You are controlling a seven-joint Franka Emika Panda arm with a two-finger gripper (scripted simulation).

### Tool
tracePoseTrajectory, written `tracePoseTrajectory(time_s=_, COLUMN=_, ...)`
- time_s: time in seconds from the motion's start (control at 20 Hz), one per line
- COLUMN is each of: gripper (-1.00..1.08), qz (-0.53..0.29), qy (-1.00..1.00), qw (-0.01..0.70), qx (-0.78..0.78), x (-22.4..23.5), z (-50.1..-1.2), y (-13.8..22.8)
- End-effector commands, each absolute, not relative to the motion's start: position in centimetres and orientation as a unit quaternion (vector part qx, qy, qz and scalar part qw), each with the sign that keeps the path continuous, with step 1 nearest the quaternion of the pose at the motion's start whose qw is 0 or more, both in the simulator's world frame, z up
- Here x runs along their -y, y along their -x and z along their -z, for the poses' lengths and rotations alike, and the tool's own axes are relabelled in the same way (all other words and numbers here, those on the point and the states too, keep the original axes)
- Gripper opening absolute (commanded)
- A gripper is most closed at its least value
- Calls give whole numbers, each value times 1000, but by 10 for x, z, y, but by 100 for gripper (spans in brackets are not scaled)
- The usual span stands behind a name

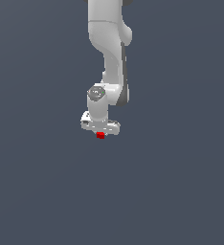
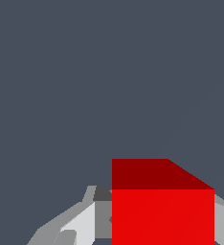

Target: Pick up the red cube and move it to a goal position.

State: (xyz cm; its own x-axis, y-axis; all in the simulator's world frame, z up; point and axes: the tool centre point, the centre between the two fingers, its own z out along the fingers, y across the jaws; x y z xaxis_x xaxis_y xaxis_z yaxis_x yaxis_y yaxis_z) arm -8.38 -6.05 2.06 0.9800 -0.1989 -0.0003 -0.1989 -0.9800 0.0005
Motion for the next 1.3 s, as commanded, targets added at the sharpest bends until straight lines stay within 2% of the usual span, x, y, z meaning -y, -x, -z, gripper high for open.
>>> tracePoseTrajectory(time_s=0.0, gripper=-100, qz=0, qy=-995, qw=0, qx=100, x=61, z=-20, y=84)
tracePoseTrajectory(time_s=0.7, gripper=-100, qz=0, qy=-995, qw=0, qx=100, x=61, z=-33, y=84)
tracePoseTrajectory(time_s=1.25, gripper=-100, qz=0, qy=-995, qw=0, qx=100, x=66, z=-105, y=82)
